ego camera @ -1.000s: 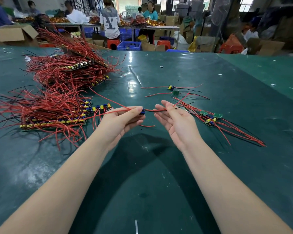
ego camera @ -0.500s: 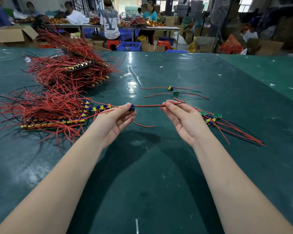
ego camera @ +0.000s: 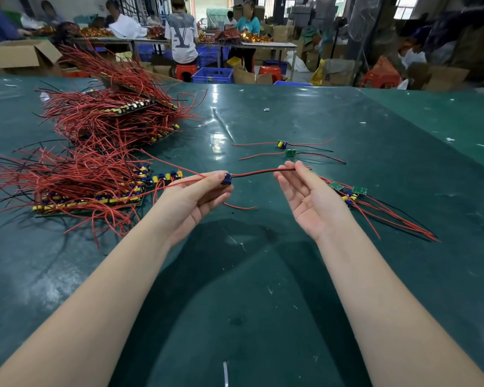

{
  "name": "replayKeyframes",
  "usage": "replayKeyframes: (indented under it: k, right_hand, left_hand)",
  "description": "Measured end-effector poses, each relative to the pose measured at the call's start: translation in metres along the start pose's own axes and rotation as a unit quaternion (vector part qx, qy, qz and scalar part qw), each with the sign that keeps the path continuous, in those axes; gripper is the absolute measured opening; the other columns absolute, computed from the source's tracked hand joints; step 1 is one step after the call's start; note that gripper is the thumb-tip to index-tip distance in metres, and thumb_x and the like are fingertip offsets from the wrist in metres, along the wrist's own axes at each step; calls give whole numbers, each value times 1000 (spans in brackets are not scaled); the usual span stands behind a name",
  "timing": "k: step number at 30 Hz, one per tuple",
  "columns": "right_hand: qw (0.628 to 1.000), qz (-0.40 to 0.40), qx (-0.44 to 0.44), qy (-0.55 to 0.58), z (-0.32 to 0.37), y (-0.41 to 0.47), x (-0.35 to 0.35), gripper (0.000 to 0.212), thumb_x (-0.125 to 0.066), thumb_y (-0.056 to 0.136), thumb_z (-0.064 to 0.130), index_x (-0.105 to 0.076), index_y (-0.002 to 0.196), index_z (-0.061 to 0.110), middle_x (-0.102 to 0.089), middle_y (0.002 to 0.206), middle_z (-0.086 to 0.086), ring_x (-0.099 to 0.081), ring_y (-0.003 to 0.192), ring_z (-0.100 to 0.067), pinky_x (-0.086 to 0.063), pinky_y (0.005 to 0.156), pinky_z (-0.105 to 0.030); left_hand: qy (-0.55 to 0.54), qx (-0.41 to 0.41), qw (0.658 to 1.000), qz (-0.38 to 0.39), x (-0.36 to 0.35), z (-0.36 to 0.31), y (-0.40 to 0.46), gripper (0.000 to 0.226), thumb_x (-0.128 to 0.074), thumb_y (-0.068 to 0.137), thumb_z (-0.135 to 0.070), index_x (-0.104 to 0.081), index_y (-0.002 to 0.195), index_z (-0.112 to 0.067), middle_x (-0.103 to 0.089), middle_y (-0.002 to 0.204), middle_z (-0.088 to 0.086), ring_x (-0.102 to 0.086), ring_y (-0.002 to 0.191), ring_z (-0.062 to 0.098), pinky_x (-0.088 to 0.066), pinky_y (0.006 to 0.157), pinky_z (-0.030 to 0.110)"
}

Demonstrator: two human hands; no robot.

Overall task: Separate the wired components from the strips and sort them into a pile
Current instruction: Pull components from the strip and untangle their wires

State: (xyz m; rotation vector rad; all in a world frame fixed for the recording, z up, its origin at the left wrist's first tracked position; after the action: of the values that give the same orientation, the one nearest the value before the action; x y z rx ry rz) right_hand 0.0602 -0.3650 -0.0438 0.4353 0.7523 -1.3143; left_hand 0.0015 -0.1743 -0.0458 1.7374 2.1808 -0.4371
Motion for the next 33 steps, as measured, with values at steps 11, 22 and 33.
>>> replayKeyframes:
  k: [11, 22, 33]
  right_hand:
    - [997, -46, 37, -45, 5, 0, 4, 19, -56, 96, 11, -67, 87, -1, -73, 73, -10, -72, 66, -17, -57, 59, -22]
    - [980, 145, -57, -120, -39, -12, -27, 13, -69, 75, 9, -71, 86, 2, -74, 82, -11, -73, 73, -19, -58, 66, -24]
    - [989, 102, -50, -92, -28, -12, -25, 11, -67, 86, 8, -68, 89, -2, -74, 85, -16, -72, 72, -21, -57, 63, -22]
  left_hand:
    - [61, -2, 998, -5, -2, 5, -1, 7, -68, 83, -12, -75, 84, -12, -73, 76, 0, -68, 68, 5, -53, 61, 13]
    - [21, -43, 997, 58, -17, 4, -7, 22, -77, 61, -16, -76, 82, -13, -74, 83, 3, -67, 78, 7, -51, 71, 12]
    - [-35, -57, 998, 23, -16, -4, -6, 16, -54, 92, 3, -67, 97, -3, -70, 75, 1, -66, 69, 5, -53, 69, 12]
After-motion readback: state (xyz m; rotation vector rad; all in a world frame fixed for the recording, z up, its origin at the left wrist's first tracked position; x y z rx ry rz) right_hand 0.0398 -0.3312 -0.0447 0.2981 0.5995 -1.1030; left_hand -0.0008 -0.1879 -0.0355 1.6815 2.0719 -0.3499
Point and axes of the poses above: each hand's wrist, its own y-axis towards the middle knuckle, its own x-axis out of the back of the hand, z = x × y, the point moved 4 cm from there along y, towards the middle knuckle
